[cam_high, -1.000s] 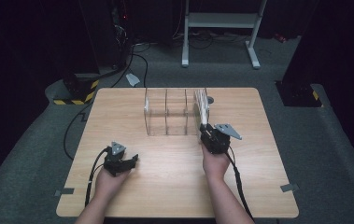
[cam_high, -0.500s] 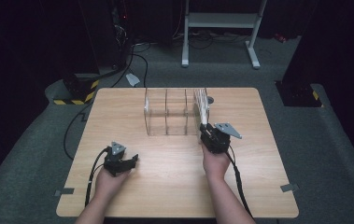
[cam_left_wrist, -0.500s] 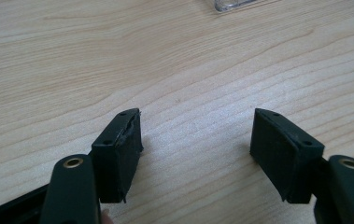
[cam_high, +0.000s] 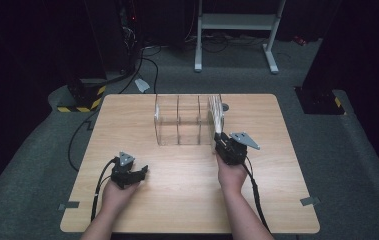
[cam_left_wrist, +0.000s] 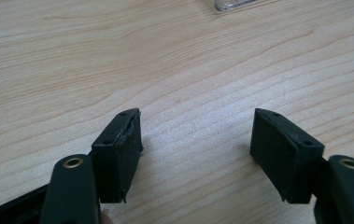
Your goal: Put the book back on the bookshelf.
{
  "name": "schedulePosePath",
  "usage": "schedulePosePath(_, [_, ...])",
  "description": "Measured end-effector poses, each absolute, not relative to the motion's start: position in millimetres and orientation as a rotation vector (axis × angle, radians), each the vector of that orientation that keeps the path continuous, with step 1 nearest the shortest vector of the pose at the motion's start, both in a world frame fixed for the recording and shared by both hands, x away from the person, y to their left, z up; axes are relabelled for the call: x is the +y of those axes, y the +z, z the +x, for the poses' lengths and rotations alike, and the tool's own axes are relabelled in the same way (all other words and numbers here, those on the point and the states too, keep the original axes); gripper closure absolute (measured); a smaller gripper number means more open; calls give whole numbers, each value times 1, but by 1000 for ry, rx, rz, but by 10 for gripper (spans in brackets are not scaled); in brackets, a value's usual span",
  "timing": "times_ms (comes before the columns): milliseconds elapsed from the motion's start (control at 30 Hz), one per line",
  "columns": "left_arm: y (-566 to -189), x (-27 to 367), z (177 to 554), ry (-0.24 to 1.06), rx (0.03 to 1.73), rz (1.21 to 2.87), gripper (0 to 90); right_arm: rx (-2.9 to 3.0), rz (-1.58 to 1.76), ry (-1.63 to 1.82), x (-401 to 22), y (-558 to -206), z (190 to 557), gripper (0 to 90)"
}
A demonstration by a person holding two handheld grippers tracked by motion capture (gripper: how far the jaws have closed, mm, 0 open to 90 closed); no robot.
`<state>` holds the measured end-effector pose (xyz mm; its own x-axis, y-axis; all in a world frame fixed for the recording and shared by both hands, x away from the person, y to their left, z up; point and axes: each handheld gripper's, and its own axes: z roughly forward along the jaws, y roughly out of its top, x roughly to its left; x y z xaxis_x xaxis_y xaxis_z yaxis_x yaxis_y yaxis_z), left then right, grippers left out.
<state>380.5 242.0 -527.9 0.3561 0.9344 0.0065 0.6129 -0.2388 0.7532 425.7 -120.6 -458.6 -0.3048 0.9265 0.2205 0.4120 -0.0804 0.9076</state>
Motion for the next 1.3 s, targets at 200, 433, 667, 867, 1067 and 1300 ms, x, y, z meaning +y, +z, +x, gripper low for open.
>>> schedulePosePath(200, [-528,242,381,618,1342,1955,338,1705,1444,1375,-120,-459,426,705])
schedulePosePath(433, [-528,242,380,618,1342,1955,339,1709,1440,1382,-121,-458,425,670])
schedulePosePath(667, [-528,242,380,617,1342,1956,338,1721,1424,1380,-122,-456,423,610])
schedulePosePath(867, [-528,242,380,618,1342,1954,338,1758,1384,1352,-124,-454,418,536])
schedulePosePath(1067, [-528,242,380,620,1344,1954,338,1793,1346,1329,-130,-455,411,464])
schedulePosePath(1300, [-528,243,379,622,1338,1960,338,1831,1317,1288,-142,-457,402,409])
